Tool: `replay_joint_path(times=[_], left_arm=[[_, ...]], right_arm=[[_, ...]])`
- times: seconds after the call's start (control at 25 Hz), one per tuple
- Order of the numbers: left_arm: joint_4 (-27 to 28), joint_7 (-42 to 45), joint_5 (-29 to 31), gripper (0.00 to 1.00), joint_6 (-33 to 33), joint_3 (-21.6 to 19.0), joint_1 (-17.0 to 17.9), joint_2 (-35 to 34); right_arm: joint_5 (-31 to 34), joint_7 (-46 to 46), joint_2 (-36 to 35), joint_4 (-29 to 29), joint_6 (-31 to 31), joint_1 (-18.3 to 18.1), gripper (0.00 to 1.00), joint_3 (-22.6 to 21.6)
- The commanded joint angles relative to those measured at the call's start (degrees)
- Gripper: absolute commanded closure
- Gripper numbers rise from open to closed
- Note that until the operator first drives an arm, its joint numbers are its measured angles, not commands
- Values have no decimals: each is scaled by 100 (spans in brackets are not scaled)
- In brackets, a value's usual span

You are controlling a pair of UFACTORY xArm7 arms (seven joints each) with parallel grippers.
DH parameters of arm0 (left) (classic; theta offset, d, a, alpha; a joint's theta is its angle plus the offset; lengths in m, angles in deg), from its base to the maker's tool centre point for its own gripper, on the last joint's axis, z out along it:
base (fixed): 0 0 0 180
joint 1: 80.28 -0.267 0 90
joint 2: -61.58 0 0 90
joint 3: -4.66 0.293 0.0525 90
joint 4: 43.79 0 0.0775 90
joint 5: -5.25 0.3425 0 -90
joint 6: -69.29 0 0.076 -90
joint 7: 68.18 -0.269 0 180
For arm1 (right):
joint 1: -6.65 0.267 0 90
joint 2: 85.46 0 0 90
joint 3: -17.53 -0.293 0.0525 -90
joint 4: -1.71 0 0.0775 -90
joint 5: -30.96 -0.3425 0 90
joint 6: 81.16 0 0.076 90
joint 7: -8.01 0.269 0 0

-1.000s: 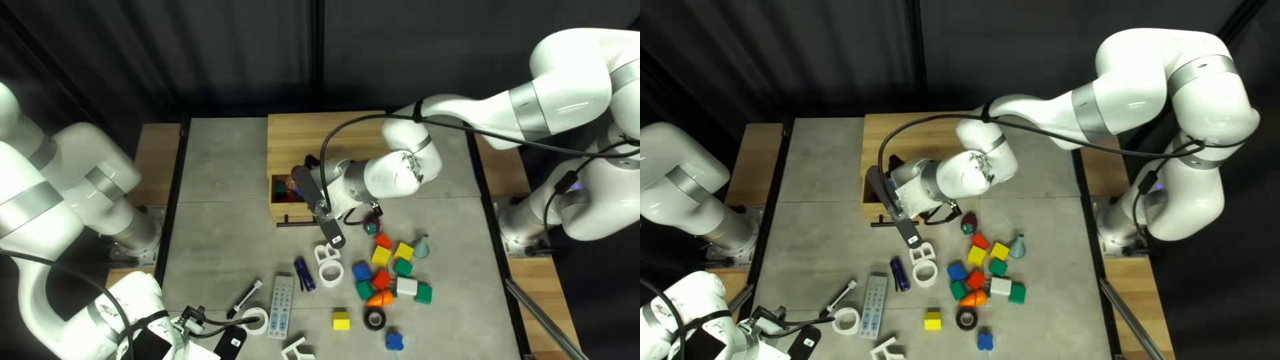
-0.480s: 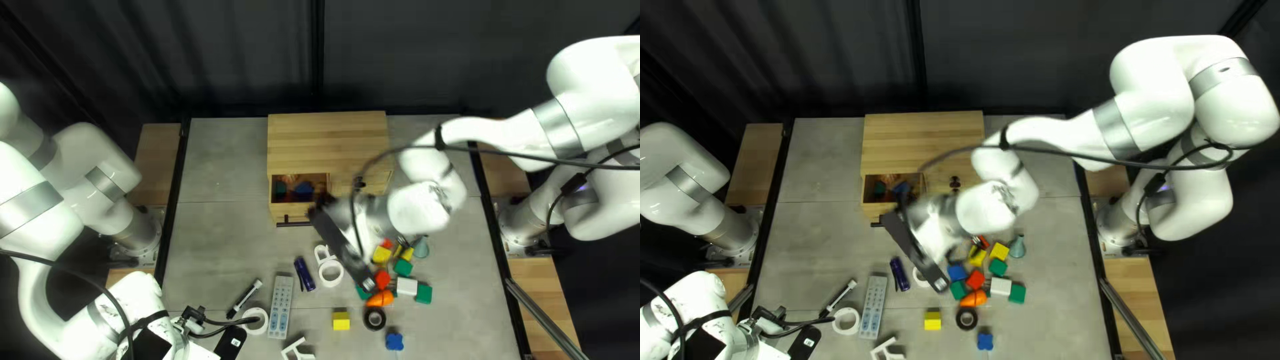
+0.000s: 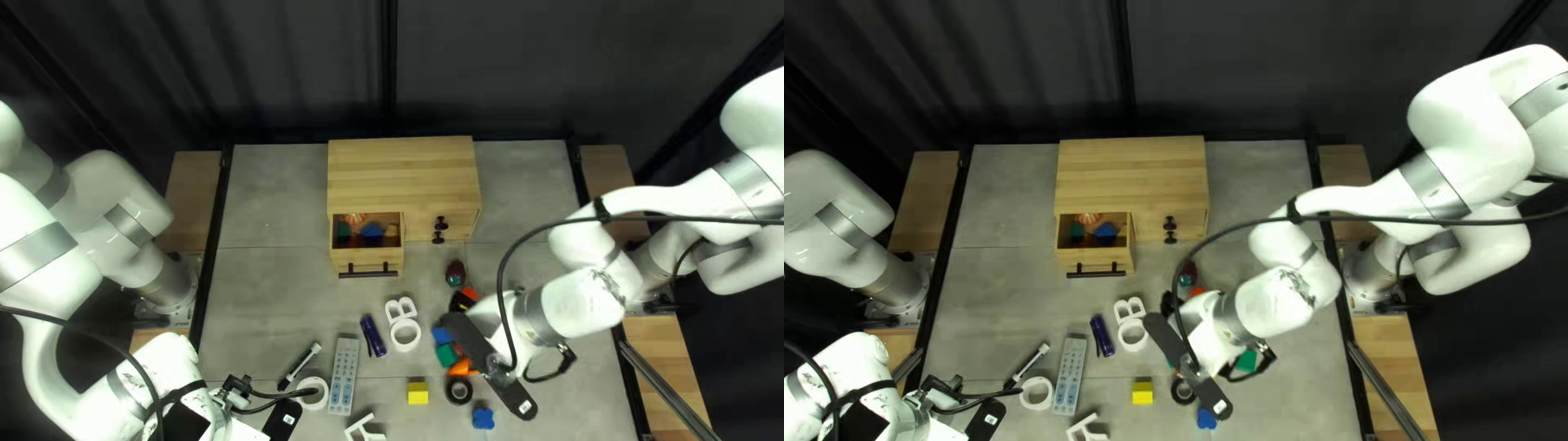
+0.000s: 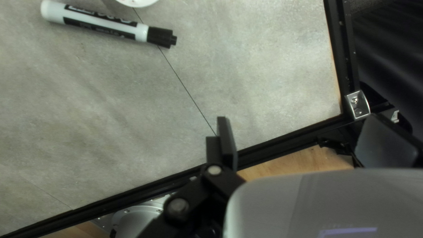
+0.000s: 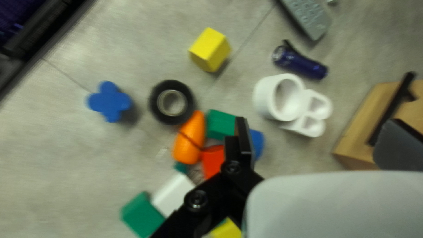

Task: Open drawers and place objects into drawer and close

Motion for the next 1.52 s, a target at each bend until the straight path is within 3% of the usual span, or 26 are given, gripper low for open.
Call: replay_joint_path(times=[0.04, 0.2, 0.52, 0.8, 1.16, 1.32, 1.52], left_arm=[[0, 0, 0, 0, 0, 0, 0, 0], [0, 0, 0, 0, 0, 0, 0, 0], [0, 0, 0, 0, 0, 0, 0, 0], [0, 0, 0, 0, 0, 0, 0, 0], [0, 0, 0, 0, 0, 0, 0, 0], [0, 0, 0, 0, 0, 0, 0, 0], [0, 0, 0, 0, 0, 0, 0, 0]], right_arm=[[-207, 167, -578, 210, 304, 8, 0, -8], [-173, 446, -948, 186, 734, 1, 0, 37], [-1746, -1123, -1362, 361, 760, -522, 0, -287], [-1986, -1663, -1784, 340, 1088, -828, 0, -401], [-1036, -932, -1892, 268, 1348, -94, 0, 401], [-875, -680, -1640, 241, 1108, 72, 0, 441], [-842, -71, -1160, 338, 264, 421, 0, 184]])
